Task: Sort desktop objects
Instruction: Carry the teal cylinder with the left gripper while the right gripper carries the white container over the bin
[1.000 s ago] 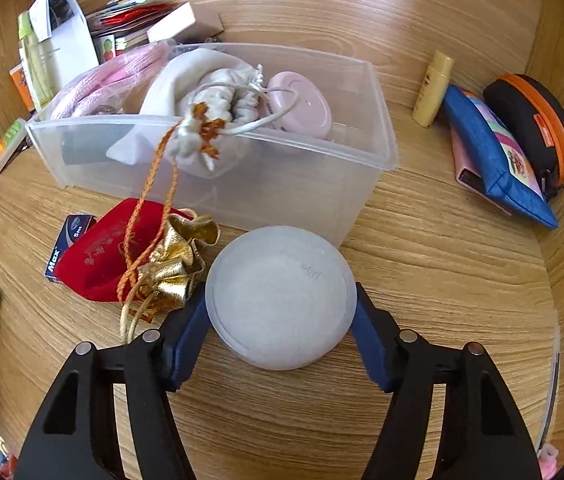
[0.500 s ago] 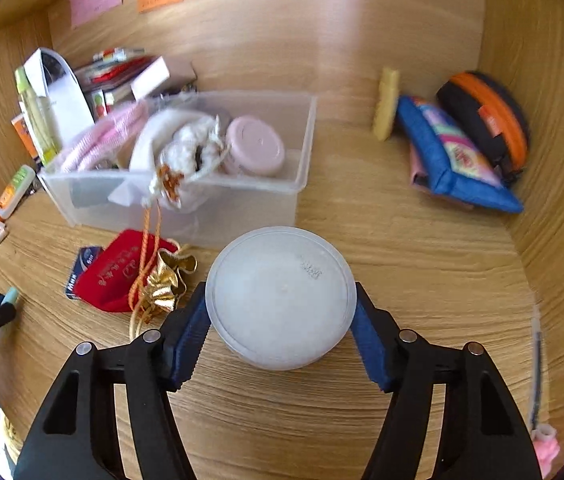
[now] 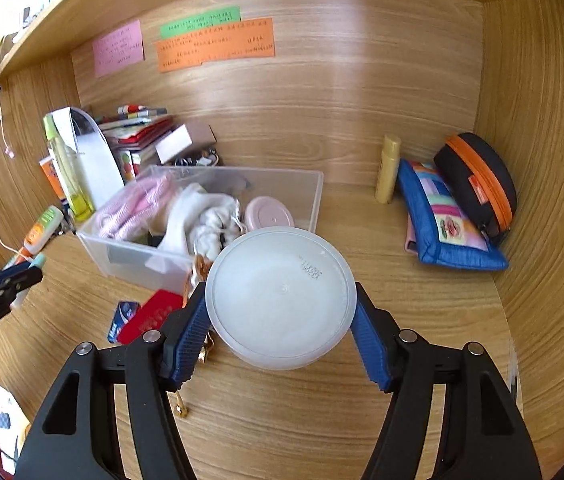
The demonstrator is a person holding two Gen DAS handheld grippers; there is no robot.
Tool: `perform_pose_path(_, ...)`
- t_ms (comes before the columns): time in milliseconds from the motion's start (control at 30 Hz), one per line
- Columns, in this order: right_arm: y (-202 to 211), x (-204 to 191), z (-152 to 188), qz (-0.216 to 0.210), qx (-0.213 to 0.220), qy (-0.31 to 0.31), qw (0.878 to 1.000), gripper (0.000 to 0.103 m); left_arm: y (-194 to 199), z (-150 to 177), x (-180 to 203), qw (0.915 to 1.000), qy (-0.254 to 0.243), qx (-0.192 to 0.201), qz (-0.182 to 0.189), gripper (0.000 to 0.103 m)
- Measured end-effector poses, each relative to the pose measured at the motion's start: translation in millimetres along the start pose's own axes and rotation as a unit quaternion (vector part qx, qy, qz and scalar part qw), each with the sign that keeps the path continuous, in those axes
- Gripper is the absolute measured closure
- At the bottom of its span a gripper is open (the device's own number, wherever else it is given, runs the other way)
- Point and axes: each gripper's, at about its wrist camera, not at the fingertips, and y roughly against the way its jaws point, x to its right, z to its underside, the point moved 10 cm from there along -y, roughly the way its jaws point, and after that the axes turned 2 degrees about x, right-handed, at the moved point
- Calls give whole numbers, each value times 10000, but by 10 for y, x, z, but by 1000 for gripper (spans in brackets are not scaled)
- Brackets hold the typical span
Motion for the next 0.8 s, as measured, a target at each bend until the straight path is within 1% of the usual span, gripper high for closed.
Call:
perform_pose_path(200, -40, -2, -124, -1, 95, -9, 10000, 40, -74, -329, 75, 9997, -70, 196, 133, 79)
perform_pose_path(267, -68, -2, -177, -23, 120, -32, 9999, 40, -138, -425, 88, 9997, -50, 199, 137, 79)
perform_pose_path(433, -162, -23, -304, -46, 167, -4, 9999, 40, -253, -652, 158, 9992, 38, 212, 332, 79)
perform_pose_path(600, -266, -37, -435, -34, 190, 61, 9998, 40, -266, -876, 311, 9981, -40, 348, 515, 79)
perform_pose_path(800, -470, -94, -523, -138, 103, 40, 9998, 40, -367, -1009, 583, 9964, -185, 323, 759, 79)
